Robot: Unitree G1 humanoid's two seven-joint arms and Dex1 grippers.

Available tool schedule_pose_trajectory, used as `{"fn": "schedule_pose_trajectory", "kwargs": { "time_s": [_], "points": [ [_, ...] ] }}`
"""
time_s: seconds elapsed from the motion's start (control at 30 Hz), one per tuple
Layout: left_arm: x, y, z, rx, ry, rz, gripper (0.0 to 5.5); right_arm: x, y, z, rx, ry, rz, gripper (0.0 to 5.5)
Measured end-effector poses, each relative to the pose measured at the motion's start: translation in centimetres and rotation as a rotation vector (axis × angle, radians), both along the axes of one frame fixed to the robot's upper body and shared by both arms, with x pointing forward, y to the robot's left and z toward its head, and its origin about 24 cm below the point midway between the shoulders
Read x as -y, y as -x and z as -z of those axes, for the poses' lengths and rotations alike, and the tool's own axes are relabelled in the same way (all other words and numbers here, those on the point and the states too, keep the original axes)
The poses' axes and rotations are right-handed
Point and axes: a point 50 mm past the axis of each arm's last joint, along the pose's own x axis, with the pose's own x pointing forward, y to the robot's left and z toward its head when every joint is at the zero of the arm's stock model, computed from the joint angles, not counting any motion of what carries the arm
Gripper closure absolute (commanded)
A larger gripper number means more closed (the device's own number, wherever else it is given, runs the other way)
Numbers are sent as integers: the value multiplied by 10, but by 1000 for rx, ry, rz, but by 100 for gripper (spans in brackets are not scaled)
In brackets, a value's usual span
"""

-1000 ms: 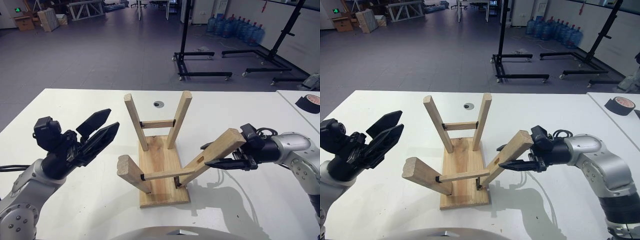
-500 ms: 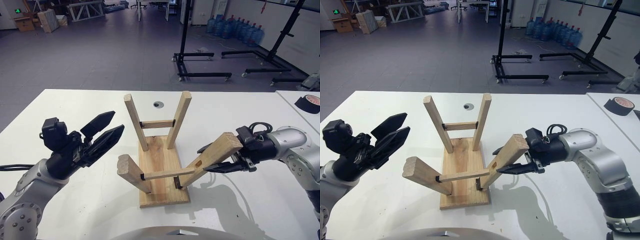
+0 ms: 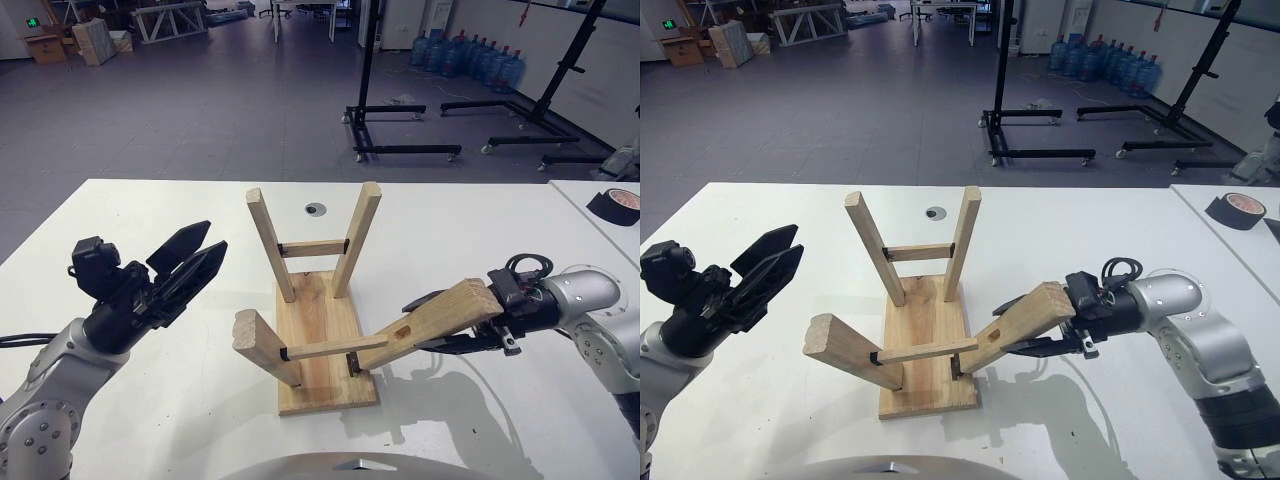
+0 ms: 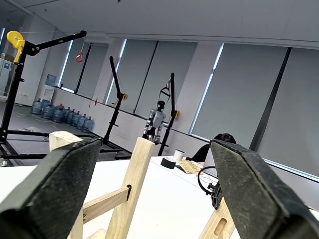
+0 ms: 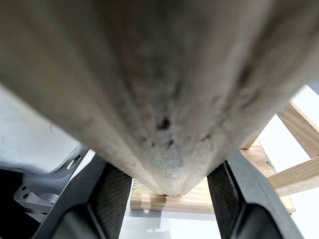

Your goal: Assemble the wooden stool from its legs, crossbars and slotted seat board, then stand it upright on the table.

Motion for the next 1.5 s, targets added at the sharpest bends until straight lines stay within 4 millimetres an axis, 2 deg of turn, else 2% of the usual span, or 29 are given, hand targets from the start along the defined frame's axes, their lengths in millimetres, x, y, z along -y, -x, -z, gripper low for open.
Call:
{"fn": "schedule_pose_trajectory", "kwargs": {
  "time_s": [0.17, 0.33, 0.73, 0.83, 1.03, 1.5],
  "points": [
    [-1, -2, 2, -6, -25, -11, 153, -10, 4, -4, 34, 42, -31, 347],
    [-1, -3, 3, -9, -37, -9, 153, -10, 7, -5, 35, 58, -37, 347],
    [5, -6, 5, -15, -65, -1, 153, -9, 6, -6, -115, 84, -11, 346],
    [8, -6, 4, -13, -73, 5, 153, -12, 4, -6, -106, 89, -25, 347],
    [18, 1, -9, 41, -36, 41, 153, -15, 8, -5, -57, 85, -37, 347],
    [30, 4, -8, 29, -42, 64, 153, -22, 14, -7, 5, 115, -61, 347]
  ]
}}
